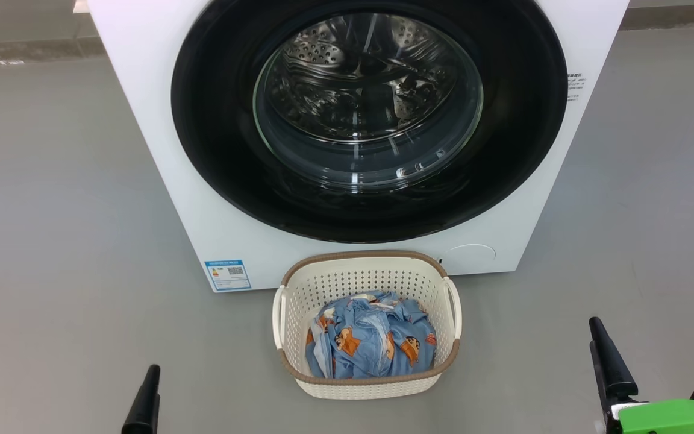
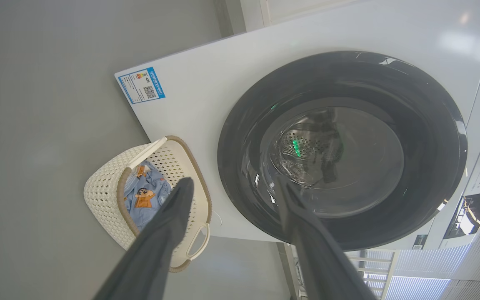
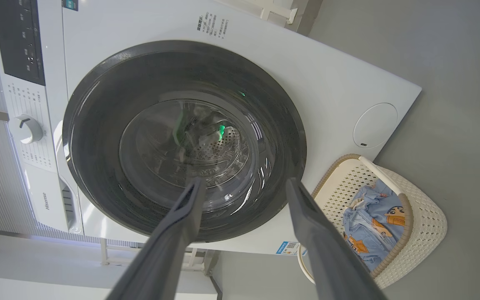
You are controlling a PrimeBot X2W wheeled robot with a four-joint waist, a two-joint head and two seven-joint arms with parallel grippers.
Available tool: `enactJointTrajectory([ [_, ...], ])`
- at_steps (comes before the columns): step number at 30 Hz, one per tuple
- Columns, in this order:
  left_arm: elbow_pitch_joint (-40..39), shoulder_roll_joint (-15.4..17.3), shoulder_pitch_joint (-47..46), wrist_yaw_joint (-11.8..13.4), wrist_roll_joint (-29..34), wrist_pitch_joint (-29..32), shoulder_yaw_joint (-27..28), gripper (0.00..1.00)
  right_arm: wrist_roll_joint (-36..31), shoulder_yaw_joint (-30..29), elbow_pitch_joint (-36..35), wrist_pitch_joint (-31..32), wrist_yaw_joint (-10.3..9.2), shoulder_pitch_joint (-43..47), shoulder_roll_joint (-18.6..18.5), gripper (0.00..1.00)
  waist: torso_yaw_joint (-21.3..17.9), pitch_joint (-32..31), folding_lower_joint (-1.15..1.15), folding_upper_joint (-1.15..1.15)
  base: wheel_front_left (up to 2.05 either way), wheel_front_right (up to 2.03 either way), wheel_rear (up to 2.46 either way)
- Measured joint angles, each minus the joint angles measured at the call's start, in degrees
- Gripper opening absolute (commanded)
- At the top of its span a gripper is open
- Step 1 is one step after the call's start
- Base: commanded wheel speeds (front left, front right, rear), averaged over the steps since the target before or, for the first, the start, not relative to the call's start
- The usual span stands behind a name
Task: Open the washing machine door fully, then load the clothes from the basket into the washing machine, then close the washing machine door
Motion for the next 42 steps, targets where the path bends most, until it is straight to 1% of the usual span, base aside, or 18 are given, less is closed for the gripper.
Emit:
enactJointTrajectory([
  [1,0.00,0.00,0.00,0.00,0.00,0.00,0.00,1.00,0.00,0.00,0.00,0.00,0.00,0.00,0.00,1.00,0.00,0.00,0.00,0.00,0.00,0.00,0.00],
  [14,-1.43,0.12,0.01,-0.01,13.21,-1.96,-0.47,1.00,-15.68,0.86,-2.65,-2.00,0.00,0.00,-0.75,1.00,0.06,0.30,0.00,0.00,0.00,0.00,0.00],
  [22,-1.91,0.23,0.02,0.13,19.68,-3.25,-0.25,1.00,-24.02,1.63,-2.89,-3.31,0.00,0.14,-0.89,1.00,-0.07,0.57,0.00,0.00,0.00,0.00,0.00],
  [23,-2.07,0.26,0.02,0.48,20.52,-3.44,-0.21,1.00,-24.82,1.76,-2.90,-3.49,0.00,0.21,-0.93,1.00,-0.09,0.61,0.00,0.00,0.00,0.00,0.00],
  [27,-2.27,0.48,0.03,0.60,23.70,-4.25,-0.02,1.00,-28.40,2.03,-2.91,-4.23,0.00,0.41,-1.19,1.00,-0.15,0.69,0.00,0.00,0.00,0.00,0.00],
  [29,-2.29,0.52,0.03,0.71,24.40,-4.27,0.00,1.00,-29.07,2.07,-2.87,-4.24,0.00,0.52,-1.26,1.00,-0.16,0.69,0.00,0.00,0.00,0.00,0.00],
  [33,-2.30,0.52,0.05,1.11,27.82,-4.90,-0.04,1.00,-32.40,2.27,-2.56,-4.80,0.00,0.61,-1.49,1.00,-0.21,0.72,0.00,0.00,0.00,0.00,0.00],
  [34,-2.30,0.53,0.06,1.48,29.38,-5.26,-0.09,1.00,-34.28,2.35,-2.33,-5.31,0.00,0.62,-1.53,1.00,-0.21,0.73,0.00,0.00,0.00,0.00,0.00],
  [40,-2.30,0.56,0.09,1.63,34.42,-6.27,-0.22,1.00,-38.80,2.56,-2.11,-6.26,0.00,0.63,-1.59,1.00,-0.23,0.88,0.00,0.00,0.00,0.00,0.00],
  [42,-2.30,0.57,0.11,2.11,35.91,-6.59,-0.22,1.00,-39.88,2.72,-2.01,-6.57,0.00,0.63,-1.64,1.00,-0.24,0.93,0.00,0.00,0.00,0.00,0.00],
])
